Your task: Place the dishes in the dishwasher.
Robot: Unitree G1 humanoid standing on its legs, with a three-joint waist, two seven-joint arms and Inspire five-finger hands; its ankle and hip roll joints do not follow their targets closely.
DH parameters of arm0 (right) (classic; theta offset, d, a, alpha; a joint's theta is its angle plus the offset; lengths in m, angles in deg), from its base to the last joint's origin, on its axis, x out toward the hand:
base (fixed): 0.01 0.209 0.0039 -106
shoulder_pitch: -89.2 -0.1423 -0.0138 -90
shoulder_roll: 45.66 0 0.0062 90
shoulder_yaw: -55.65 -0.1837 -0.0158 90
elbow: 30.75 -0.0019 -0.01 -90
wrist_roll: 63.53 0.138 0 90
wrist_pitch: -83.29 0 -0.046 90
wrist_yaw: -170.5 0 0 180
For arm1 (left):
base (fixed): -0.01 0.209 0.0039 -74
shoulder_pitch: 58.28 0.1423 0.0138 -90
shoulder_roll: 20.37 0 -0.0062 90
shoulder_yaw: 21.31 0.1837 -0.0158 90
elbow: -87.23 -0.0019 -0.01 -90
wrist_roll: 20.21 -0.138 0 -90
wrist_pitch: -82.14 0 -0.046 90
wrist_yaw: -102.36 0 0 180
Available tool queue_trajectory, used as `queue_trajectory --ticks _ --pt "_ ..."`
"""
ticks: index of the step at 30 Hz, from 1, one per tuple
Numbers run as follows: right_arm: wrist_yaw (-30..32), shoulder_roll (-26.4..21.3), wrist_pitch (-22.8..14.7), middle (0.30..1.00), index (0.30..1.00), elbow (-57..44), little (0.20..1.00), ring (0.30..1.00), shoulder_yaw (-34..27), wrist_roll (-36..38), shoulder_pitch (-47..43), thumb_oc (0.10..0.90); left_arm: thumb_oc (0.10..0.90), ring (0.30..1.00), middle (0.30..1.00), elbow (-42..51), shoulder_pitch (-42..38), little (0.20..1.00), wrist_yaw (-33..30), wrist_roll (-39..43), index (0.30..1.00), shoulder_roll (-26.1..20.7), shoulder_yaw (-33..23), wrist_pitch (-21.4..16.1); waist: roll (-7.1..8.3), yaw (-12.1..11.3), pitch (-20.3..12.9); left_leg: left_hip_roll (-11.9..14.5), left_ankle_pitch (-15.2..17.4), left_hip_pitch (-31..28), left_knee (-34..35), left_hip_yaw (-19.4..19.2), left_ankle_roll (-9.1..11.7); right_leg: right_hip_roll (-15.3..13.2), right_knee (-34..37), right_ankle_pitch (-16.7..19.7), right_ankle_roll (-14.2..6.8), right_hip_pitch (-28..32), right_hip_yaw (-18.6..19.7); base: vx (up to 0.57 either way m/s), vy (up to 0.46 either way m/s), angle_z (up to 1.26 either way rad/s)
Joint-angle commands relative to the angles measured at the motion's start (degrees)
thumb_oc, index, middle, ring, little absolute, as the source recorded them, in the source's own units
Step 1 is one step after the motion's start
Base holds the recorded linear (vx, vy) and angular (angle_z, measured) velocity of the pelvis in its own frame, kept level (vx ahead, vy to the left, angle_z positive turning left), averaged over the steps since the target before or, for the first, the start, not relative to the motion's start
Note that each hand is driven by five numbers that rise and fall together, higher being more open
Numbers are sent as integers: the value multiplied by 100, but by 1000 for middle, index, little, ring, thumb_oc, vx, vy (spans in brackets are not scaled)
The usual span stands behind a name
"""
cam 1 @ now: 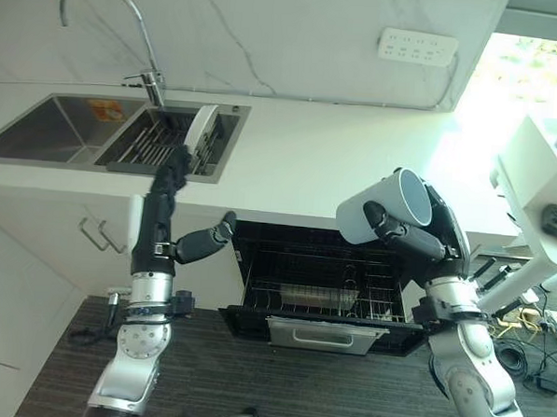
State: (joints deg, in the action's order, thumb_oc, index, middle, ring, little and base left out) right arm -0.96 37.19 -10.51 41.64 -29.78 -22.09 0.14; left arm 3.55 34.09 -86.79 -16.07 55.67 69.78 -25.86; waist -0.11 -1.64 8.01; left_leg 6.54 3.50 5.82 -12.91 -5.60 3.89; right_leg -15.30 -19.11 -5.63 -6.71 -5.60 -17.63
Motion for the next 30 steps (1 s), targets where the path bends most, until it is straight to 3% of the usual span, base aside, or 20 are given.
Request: queue_trajectory --ticks 1,4,9,19,30 --pt "-251 -150 -695 300 300 -638 300 300 -532 -805 -535 400 800 900 900 797 -417 900 844 113 900 -446 28 -86 -8 64 -186 135 894 -310 -428 -73 -62 17 192 -90 -278 124 234 -40 -6 -13" --pt "-170 -403 -733 300 300 -663 300 300 -621 -1434 -492 400 800 900 900 890 -424 900 1567 138 900 -697 137 304 -52 140 -165 157 887 -317 -428 -117 -57 41 192 -66 -298 74 312 -22 5 -15" --pt "-146 -855 -623 300 300 -555 300 300 -644 -1213 -517 400 800 900 900 886 -579 900 2491 -54 900 -1361 478 943 -143 257 -137 203 854 -321 -428 -211 -47 73 192 -33 -323 5 415 -29 10 -17" --pt "-160 -1010 -654 300 300 -510 300 300 -588 -1065 -540 400 800 900 900 724 -1047 900 3528 -27 900 -1598 1006 2177 -209 396 -157 237 847 -338 -428 -337 -62 108 192 -22 -347 -41 504 -8 4 -4" --pt "-227 -967 -672 300 300 -358 300 300 -348 -1113 -713 400 800 900 900 -140 -1461 900 3374 -629 900 -1321 1562 2438 -187 475 -179 266 863 -395 -428 -442 -77 179 192 -42 -326 -31 609 6 1 -8"
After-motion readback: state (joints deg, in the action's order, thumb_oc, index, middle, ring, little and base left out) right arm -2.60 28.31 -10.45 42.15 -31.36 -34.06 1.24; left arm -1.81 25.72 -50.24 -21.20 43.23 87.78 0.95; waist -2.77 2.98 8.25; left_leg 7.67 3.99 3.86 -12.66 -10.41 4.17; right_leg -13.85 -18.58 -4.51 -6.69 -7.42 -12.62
